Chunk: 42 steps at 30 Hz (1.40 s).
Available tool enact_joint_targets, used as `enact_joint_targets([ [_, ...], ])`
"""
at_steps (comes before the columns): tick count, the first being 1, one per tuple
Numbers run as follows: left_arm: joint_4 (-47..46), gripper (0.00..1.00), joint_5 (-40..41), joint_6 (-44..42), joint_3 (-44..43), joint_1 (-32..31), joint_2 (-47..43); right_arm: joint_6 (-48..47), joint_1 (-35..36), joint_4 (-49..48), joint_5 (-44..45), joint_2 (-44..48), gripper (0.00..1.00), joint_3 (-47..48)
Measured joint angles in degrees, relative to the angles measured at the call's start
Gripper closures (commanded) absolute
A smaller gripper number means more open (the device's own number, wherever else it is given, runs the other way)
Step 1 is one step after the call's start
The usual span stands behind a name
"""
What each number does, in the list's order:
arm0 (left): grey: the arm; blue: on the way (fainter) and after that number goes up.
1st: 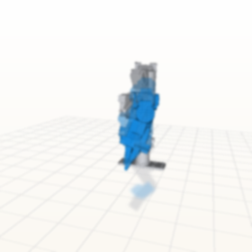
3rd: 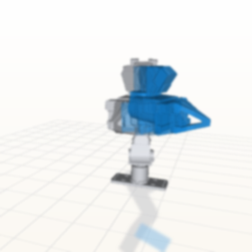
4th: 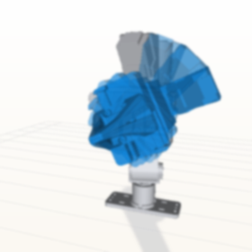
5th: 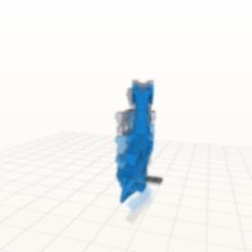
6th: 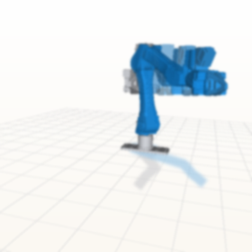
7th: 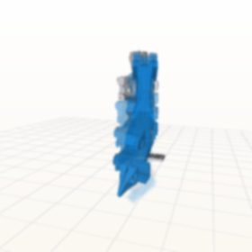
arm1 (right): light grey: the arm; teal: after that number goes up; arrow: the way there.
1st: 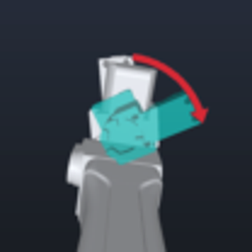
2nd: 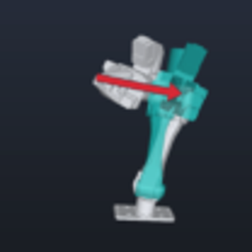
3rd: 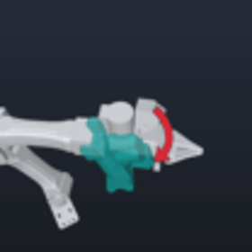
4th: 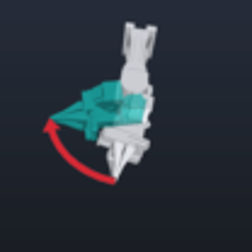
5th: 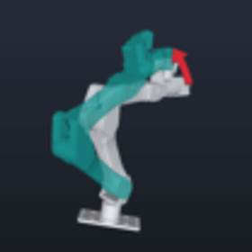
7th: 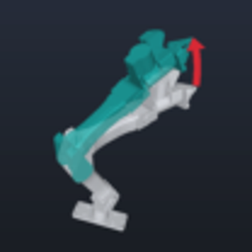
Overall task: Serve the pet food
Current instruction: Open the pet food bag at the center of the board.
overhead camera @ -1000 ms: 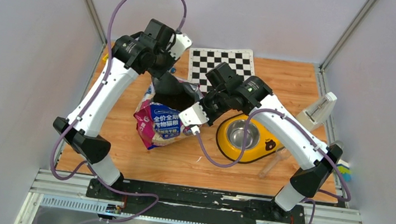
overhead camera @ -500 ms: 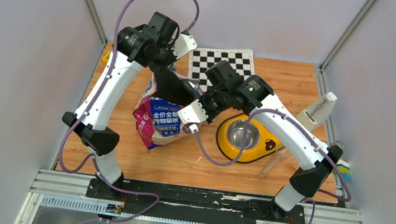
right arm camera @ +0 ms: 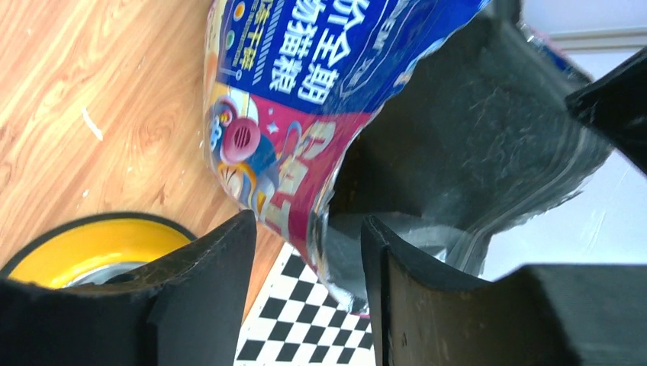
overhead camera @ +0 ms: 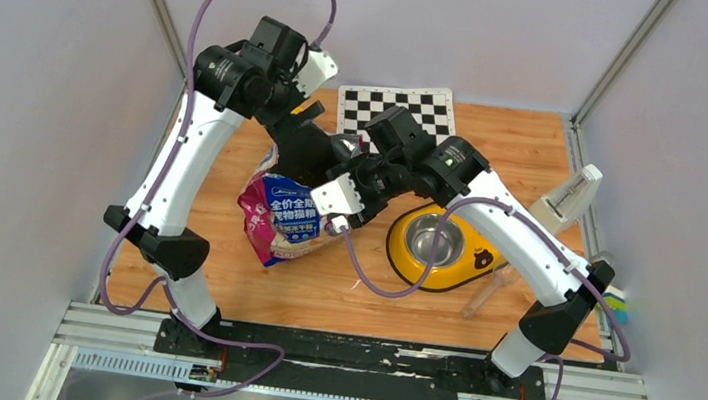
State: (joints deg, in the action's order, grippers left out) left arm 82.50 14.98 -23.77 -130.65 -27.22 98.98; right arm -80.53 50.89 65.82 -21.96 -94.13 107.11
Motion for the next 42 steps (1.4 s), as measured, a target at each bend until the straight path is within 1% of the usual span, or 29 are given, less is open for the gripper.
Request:
enact_joint_targets([
  [4, 1.7, 0.06, -2.1, 3.6, -2.9, 0.0, 0.1, 2.6, 1.7, -2.8, -0.9, -0.6, 0.47, 0.5],
  [8, 3.1, 0.12, -4.2, 6.6, -3.8, 0.0, 0.1, 5.0, 4.3, -6.3, -0.1, -2.2, 0.51, 0.9],
  [12, 4.0, 0.2, -5.8, 8.2, -0.1, 0.0, 0.0, 6.4, 6.1, -8.0, 1.2, -3.7, 0.56, 0.9],
  [14, 4.5, 0.31, -6.2, 8.6, 2.6, 0.0, 0.0, 7.0, 6.7, -8.4, 2.0, -3.9, 0.64, 0.9],
  [15, 4.9, 0.43, -6.4, 8.8, 3.7, 0.0, 0.0, 7.2, 6.8, -8.7, 2.3, -4.0, 0.66, 0.8],
  [16, 5.1, 0.49, -6.4, 8.9, 4.7, 0.0, 0.0, 7.4, 6.9, -8.9, 2.6, -4.0, 0.69, 0.8],
  [17, 5.3, 0.59, -6.5, 9.2, 5.4, 0.0, 0.0, 7.6, 6.9, -9.3, 2.9, -3.9, 0.73, 0.7],
  [18, 5.5, 0.64, -6.6, 9.4, 5.8, 0.0, 0.0, 7.8, 7.0, -9.6, 3.1, -3.9, 0.8, 0.5],
  [19, 5.7, 0.73, -6.7, 9.7, 6.0, 0.0, 0.0, 8.0, 7.2, -9.9, 3.5, -3.9, 0.87, 0.3],
  [20, 5.8, 0.77, -6.6, 9.7, 6.0, 0.0, 0.0, 8.2, 7.2, -10.2, 3.7, -3.9, 0.96, -0.1],
  [21, 5.9, 0.84, -6.6, 9.7, 6.0, 0.0, 0.0, 8.4, 7.3, -10.4, 4.1, -3.9, 1.0, -0.6],
  [22, 6.1, 0.89, -6.5, 10.0, 5.9, 0.0, 0.0, 8.5, 7.5, -10.7, 4.3, -3.8, 1.0, -1.1],
  [23, 6.2, 0.92, -6.4, 10.2, 5.8, 0.0, 0.0, 8.6, 7.7, -11.0, 4.8, -3.8, 1.0, -1.6],
  [24, 6.4, 0.96, -6.3, 10.2, 5.7, 0.0, 0.1, 8.7, 7.9, -11.4, 5.2, -3.7, 1.0, -2.2],
  [26, 6.9, 1.0, -5.7, 10.3, 5.1, 0.0, 0.2, 8.6, 8.2, -11.5, 5.7, -3.3, 1.0, -2.9],
  [34, 9.4, 1.0, -2.7, 8.9, -0.9, 0.3, 3.4, 6.2, 8.2, -7.4, 5.2, -2.3, 1.0, -2.2],
  [42, 9.4, 1.0, -2.5, 5.2, -2.3, 0.8, 4.2, 3.8, 7.7, -3.9, 5.2, -2.2, 1.0, -0.6],
])
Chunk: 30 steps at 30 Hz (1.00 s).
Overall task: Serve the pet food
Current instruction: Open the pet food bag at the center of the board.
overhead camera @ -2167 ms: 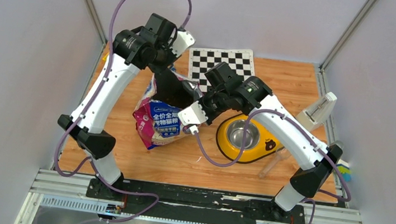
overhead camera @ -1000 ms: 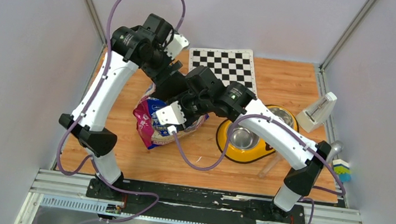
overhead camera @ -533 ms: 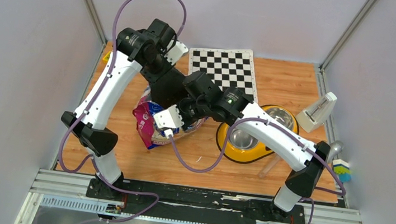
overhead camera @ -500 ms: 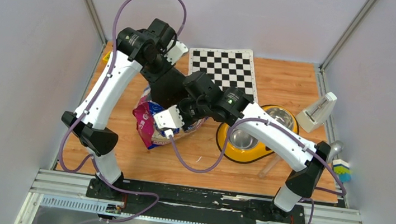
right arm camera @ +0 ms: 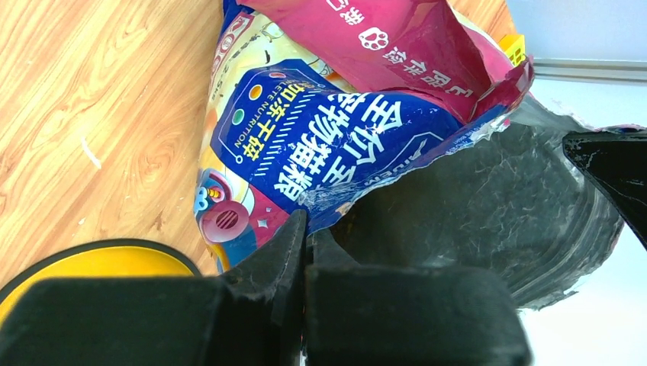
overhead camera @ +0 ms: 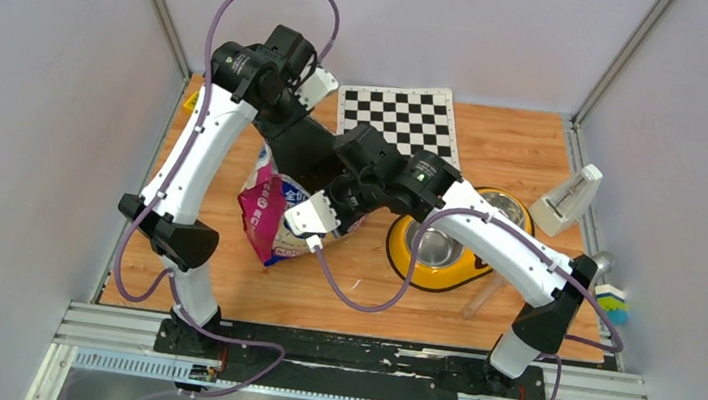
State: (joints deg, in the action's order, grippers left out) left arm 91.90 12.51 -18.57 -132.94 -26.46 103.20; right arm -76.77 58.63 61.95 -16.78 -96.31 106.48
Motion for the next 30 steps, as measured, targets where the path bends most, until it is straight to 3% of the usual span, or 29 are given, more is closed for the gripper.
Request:
enact_joint_targets([
  [1, 0.0, 1.0, -0.1, -0.4, 0.1, 0.1, 0.0, -0.3, 0.0, 0.2, 0.0, 0.0, 1.0, 0.0],
  [2, 0.0, 0.92, -0.1, -0.8, 0.1, 0.2, 0.0, -0.4, -0.1, 0.2, 0.0, 0.0, 0.96, 0.0],
  [3, 0.0, 0.75, -0.3, -1.2, 0.2, 0.4, 0.0, -0.6, -0.2, 0.2, 0.0, 0.0, 0.83, 0.0],
  [4, 0.0, 0.65, -0.4, -1.5, 0.3, 0.5, 0.0, -0.7, -0.2, 0.2, 0.0, 0.0, 0.71, 0.0],
  [5, -0.1, 0.45, -0.3, -1.9, 0.3, 0.7, 0.0, -0.7, -0.3, 0.1, -0.1, 0.0, 0.63, 0.0],
  [7, -0.4, 0.28, 0.8, -3.4, -0.4, 1.6, 0.0, -0.4, -0.3, 1.9, -0.4, 0.8, 0.52, 0.0],
  [9, -0.7, 0.22, 1.2, -4.2, -2.2, 2.6, 0.0, -0.1, -0.3, 2.8, -0.4, 1.9, 0.46, 0.0],
  [14, -1.1, 0.2, -0.3, -4.2, -7.9, 3.3, 0.0, 0.3, -1.1, 3.3, -0.4, 2.7, 0.45, 2.4],
  [24, -2.8, 0.2, -5.0, -4.3, -8.1, 2.9, 2.6, 0.2, -4.0, 2.8, 0.6, 2.6, 0.48, 2.5],
  [30, -3.6, 0.21, -7.3, -4.3, -8.2, 1.7, 5.2, 0.1, -4.7, 2.7, 0.6, 2.6, 0.55, 1.1],
])
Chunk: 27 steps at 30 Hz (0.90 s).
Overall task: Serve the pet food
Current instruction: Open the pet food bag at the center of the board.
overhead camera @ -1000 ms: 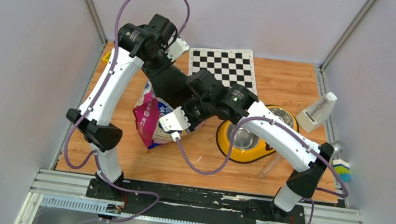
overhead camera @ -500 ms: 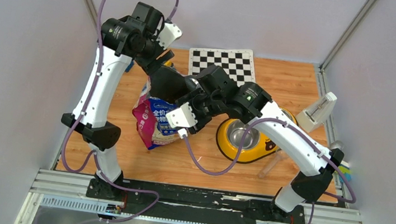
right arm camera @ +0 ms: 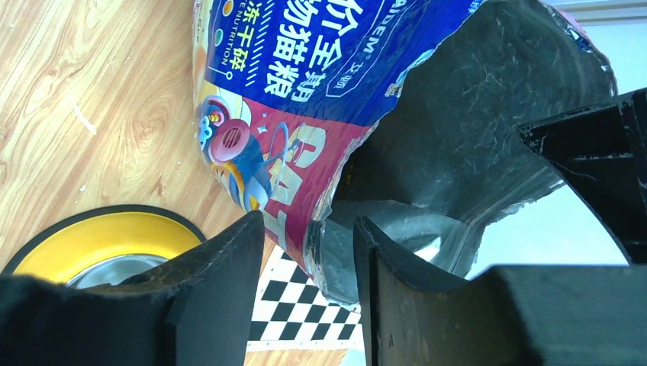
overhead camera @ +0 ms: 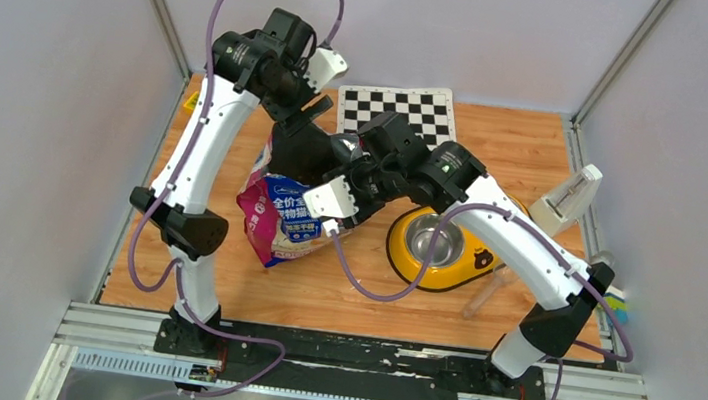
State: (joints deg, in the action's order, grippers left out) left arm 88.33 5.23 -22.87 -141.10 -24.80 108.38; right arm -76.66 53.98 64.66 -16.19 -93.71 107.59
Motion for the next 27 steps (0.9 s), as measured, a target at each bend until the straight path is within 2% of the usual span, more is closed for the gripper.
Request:
enact_joint_targets([
  [3, -0.6, 0.3, -0.5, 0.0, 0.0, -0.5, 0.1, 0.0, -0.2, -0.1, 0.0, -0.2, 0.64, -0.1],
  [4, -0.8, 0.4, -0.5, 0.0, 0.0, -0.7, 0.1, 0.0, -0.2, -0.1, -0.1, -0.2, 0.69, -0.3],
  [5, -1.1, 0.47, -0.5, 0.0, 0.3, -0.7, 0.1, 0.0, -0.2, -0.1, -0.2, -0.2, 0.75, -0.4],
  [6, -1.2, 0.59, -0.4, 0.2, 0.7, -0.7, 0.1, -0.2, -0.2, -0.1, -0.2, -0.3, 0.81, -0.4],
  [7, -1.4, 0.65, -0.2, 0.2, 1.3, -0.8, 0.1, -0.1, -0.2, -0.2, -0.3, -0.4, 0.86, -0.4],
  [8, -1.5, 0.76, -0.1, 0.0, 1.9, -0.8, 0.1, -0.3, -0.2, -0.2, -0.3, -0.5, 0.92, -0.5],
  [9, -1.6, 0.8, 0.2, 0.1, 2.2, -0.9, 0.2, -0.2, -0.2, -0.3, -0.3, -0.7, 0.99, -0.5],
  [10, -1.6, 0.89, 0.3, 0.2, 2.3, -0.9, 0.3, -0.3, -0.2, -0.4, -0.3, -0.8, 1.0, -0.5],
  [12, -1.6, 1.0, 1.0, 0.1, 2.3, -0.9, 0.5, -0.3, -0.2, -0.5, -0.1, -0.9, 1.0, -0.5],
  [22, -1.7, 1.0, 8.4, 0.4, 1.0, -1.4, 1.4, 2.5, -0.4, -5.5, 2.9, -3.2, 1.0, 1.6],
  [27, -5.9, 1.0, 15.0, -0.5, 1.0, -1.3, 1.2, 5.5, -0.6, -9.5, 4.6, -5.6, 1.0, 3.1],
])
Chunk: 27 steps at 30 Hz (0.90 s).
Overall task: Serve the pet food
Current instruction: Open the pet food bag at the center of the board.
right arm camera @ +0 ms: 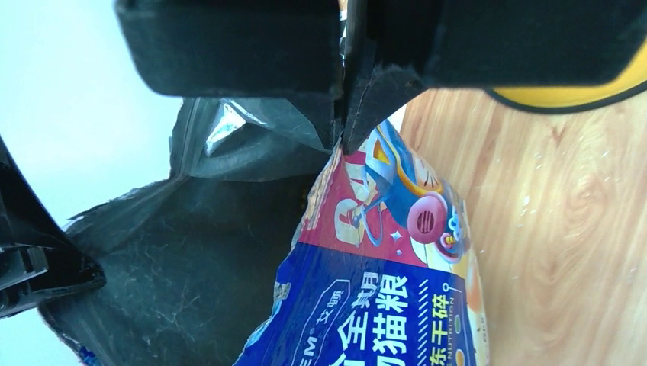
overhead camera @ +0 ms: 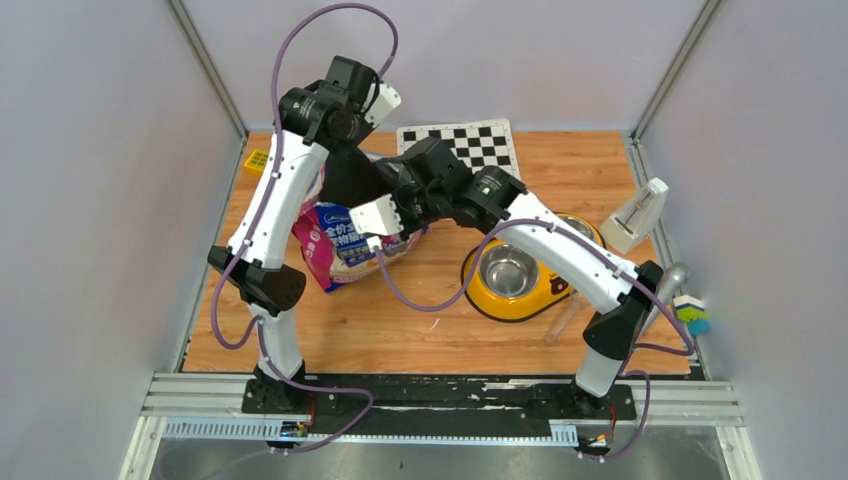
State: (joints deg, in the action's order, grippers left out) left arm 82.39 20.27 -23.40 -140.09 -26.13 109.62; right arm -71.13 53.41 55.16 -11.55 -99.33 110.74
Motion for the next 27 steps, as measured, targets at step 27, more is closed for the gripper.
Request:
enact_joint_targets([
  [27, -19.2, 1.0, 9.8, -5.0, 19.2, 1.1, -9.7, 5.3, -2.6, -16.1, -4.0, -1.6, 1.0, -8.8],
])
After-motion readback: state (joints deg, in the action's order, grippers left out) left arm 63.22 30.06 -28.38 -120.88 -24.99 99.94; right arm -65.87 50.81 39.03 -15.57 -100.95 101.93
